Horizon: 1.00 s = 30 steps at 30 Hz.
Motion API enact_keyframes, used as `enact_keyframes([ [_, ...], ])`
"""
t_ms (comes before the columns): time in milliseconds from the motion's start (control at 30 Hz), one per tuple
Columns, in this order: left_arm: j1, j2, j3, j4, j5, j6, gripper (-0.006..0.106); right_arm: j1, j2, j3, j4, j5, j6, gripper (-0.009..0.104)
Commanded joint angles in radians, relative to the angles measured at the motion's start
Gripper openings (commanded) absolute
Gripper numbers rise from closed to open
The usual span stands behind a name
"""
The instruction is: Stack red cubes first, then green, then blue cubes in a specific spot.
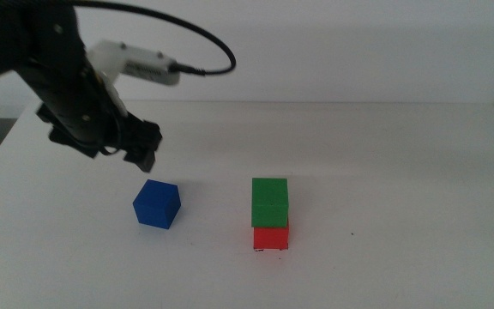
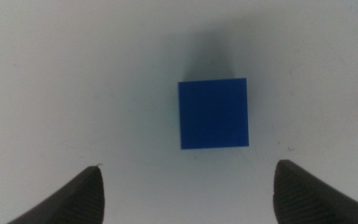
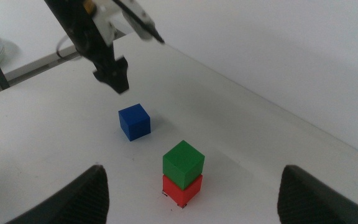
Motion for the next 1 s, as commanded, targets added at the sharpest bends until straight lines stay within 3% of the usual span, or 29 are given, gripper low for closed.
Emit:
enact_keyframes([
  [0,-0.003,0.039,-0.008,-0.024,-0.019,0.017,0.091,-0.007,-0.005,0.005,-0.004,-0.010,-0.008,0.093],
  [533,-0.009,0.213,-0.008,-0.098,-0.115,0.076,0.091,-0.007,-0.005,0.005,-0.004,-0.010,-0.008,0.093],
  [967,-0.022,0.300,-0.004,-0.093,-0.155,0.041,0.091,-0.007,-0.005,0.005,-0.004,-0.010,-0.008,0.093],
])
